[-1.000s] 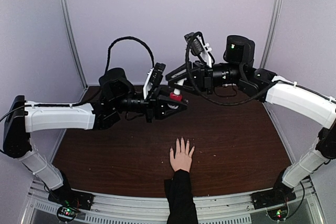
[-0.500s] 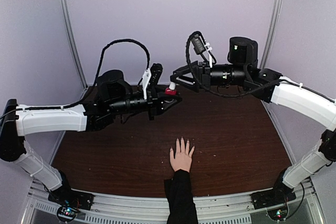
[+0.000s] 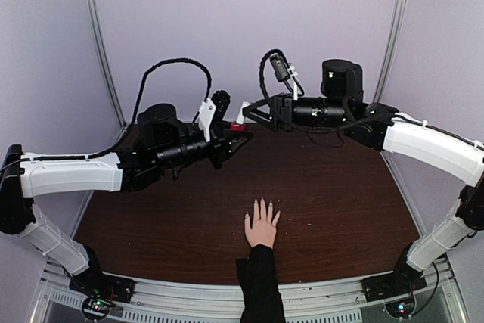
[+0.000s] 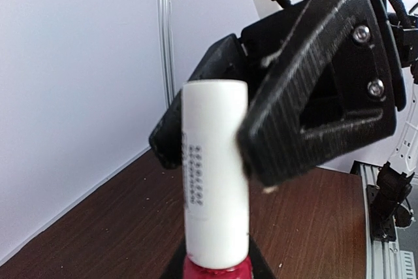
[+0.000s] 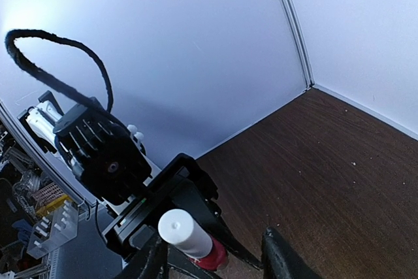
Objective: Paint the nails
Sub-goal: Unscrew the nail polish bottle cap from the nail polish bottle.
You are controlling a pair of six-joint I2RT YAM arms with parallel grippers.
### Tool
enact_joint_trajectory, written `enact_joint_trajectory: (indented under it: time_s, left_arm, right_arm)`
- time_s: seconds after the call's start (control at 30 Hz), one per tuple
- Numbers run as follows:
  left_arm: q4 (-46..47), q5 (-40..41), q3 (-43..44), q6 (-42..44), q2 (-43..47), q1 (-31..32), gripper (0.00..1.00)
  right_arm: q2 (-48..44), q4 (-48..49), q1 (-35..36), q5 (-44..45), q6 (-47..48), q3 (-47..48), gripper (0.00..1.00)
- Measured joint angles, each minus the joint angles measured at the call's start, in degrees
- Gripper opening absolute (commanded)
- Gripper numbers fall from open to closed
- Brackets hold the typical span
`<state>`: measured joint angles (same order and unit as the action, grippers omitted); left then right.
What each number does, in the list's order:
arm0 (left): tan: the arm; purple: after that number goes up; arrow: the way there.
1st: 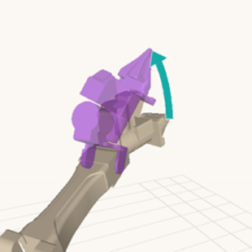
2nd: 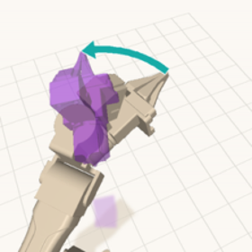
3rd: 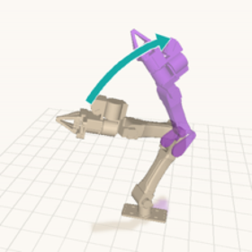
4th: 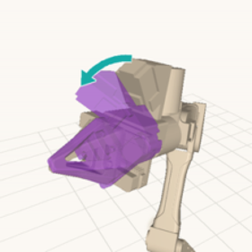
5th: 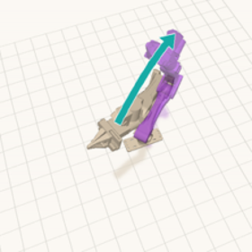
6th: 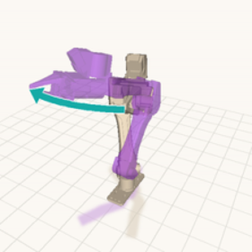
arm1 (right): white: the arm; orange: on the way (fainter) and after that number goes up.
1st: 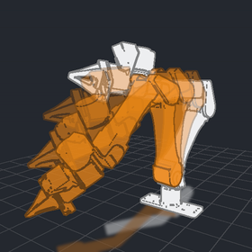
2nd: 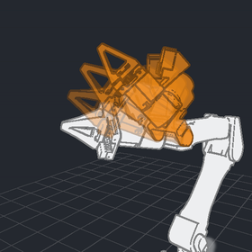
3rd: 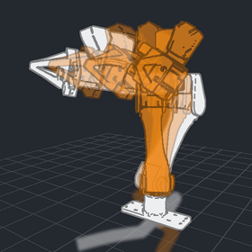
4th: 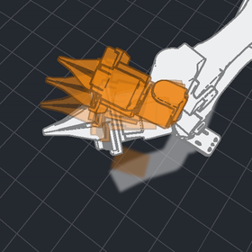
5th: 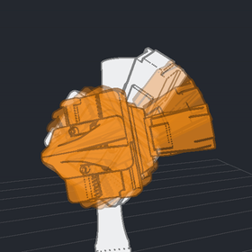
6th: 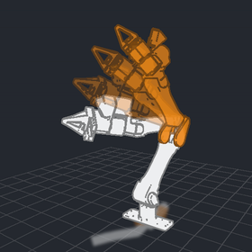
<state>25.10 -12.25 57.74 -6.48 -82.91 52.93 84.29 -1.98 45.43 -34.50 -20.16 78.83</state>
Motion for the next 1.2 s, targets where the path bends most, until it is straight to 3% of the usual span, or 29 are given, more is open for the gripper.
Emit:
enact_joint_trajectory:
  time_s: [0.13,0.27,0.47,0.8,1.2]
  left_arm:
    - [-0.26,1.53,0.0,0.22,0.0,0.0,0.0]
    - [-1.36,2.67,0.0,0.31,0.0,-0.02,0.0]
    - [-2.45,3.52,0.0,0.15,0.0,-0.11,0.0]
    - [-1.09,-0.92,-0.52,-0.92,0.0,-0.81,0.0]
    - [6.8,-23.65,0.07,-9.01,-1.03,-2.36,0.0]
  right_arm:
    - [1.68,-0.15,0.48,0.57,-0.24,0.55,0.35]
    - [2.6,-0.44,1.03,0.87,-0.76,0.81,0.15]
    - [2.64,-1.44,1.16,1.29,0.2,0.96,0.01]
    - [2.47,-1.55,1.16,-0.24,2.67,0.96,0.0]
    - [-0.66,-1.88,1.07,-12.13,10.19,0.94,0.0]
